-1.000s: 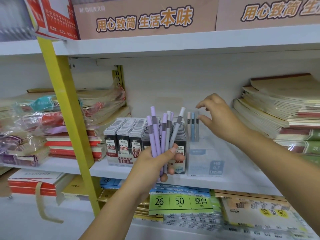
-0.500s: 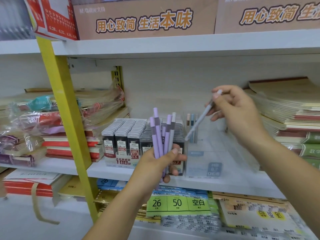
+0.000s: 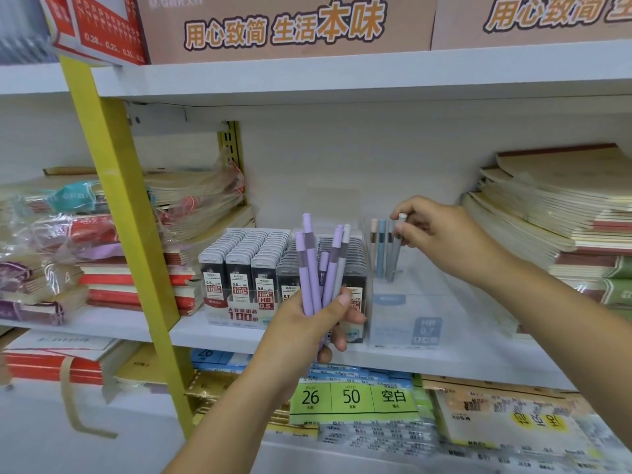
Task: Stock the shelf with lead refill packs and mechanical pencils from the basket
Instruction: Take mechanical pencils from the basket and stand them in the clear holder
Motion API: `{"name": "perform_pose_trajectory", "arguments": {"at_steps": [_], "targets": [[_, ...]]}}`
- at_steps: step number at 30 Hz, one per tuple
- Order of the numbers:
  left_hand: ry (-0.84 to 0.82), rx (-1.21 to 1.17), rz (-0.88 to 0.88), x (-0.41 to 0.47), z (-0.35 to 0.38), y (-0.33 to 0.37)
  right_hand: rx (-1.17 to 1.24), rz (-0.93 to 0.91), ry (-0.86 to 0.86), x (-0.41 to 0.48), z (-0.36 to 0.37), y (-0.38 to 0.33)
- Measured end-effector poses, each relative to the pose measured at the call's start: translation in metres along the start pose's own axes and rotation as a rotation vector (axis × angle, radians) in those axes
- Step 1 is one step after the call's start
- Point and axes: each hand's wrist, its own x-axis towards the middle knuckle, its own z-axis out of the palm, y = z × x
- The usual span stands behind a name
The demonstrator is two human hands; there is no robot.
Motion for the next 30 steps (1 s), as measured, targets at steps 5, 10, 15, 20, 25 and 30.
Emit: {"name": "perform_pose_trajectory", "arguments": {"at_steps": [5, 10, 15, 20, 25, 30], "targets": [[0.013, -0.013, -0.01, 0.002, -0.001, -0.002, -0.073, 0.027, -0.012, 0.006, 0.002, 0.001], [0.011, -0.009, -0.011, 0.002, -0.001, -0.002, -0.142, -0.039, 0.038, 0.011, 0.0, -0.001], [-0.002, -0.025, -0.018, 0.001, 0.001, 0.001, -0.342, 0.025, -0.011, 0.006, 0.001, -0.002], [-0.032, -0.047, -0.027, 0.001, 0.004, 0.004, -0.012, -0.008, 0.095, -0.013, 0.006, -0.035], [-0.067, -0.009, -0.013, 0.002, 0.012, 0.008, 0.538, 0.171, -0.068, -0.026, 0.014, -0.062], [-0.033, -0.014, 0.001, 0.003, 0.012, 0.009, 0.709, 0.205, 0.318, -0.016, -0.009, -0.051]]}}
